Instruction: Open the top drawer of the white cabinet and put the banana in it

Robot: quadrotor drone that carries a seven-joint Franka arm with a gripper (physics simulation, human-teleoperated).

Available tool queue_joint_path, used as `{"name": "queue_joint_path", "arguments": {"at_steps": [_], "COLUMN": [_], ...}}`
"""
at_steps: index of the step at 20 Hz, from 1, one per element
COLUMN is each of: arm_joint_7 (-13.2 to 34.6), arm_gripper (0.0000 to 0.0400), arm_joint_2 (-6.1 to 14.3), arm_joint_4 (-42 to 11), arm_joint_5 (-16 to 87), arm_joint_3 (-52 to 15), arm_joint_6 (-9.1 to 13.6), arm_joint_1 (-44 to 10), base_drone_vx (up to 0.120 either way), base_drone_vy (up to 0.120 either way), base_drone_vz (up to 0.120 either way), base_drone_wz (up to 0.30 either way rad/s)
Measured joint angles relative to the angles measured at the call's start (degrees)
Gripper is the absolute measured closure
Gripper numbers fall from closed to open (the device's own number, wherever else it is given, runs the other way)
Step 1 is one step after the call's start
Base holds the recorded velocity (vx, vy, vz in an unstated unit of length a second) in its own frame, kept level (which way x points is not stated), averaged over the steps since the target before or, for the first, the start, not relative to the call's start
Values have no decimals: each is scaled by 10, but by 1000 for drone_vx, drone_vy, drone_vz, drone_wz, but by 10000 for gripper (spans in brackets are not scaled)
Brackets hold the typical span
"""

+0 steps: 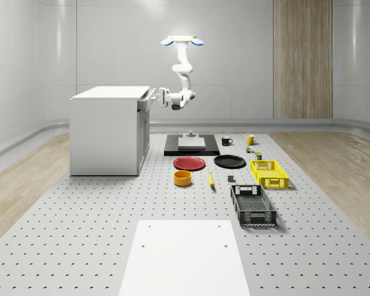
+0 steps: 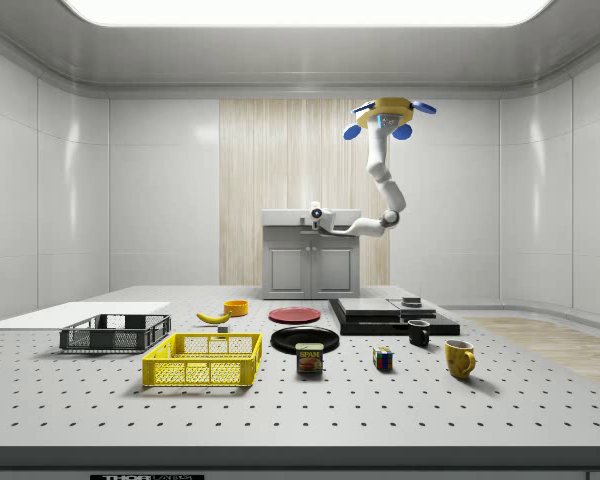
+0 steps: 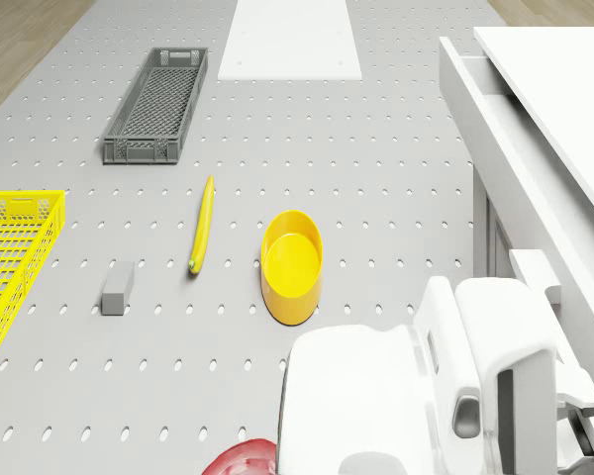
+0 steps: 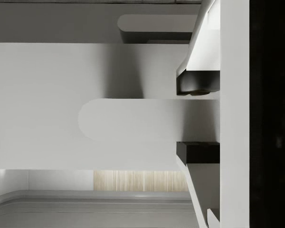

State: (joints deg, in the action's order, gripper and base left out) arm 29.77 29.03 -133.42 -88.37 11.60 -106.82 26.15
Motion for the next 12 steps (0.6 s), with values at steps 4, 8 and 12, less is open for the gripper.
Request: {"name": "queue_joint_path", "arguments": {"at_steps": [4,8,12], "arm_joint_7": [-16,-67,17], "arm_gripper": [265,112,129], "arm_joint_2": [6,-1,-1], "arm_joint_4": [-5,-21,-9], "arm_joint_5": [12,35,16], "arm_joint_3": [14,33,54], "arm_joint_6": [8,26,76], "arm_joint_1": [-1,-4,-12], "base_drone_vx": [0,0,0], "base_drone_vy": [0,0,0], "base_drone_vz": [0,0,0], "base_drone_wz": [0,0,0]}}
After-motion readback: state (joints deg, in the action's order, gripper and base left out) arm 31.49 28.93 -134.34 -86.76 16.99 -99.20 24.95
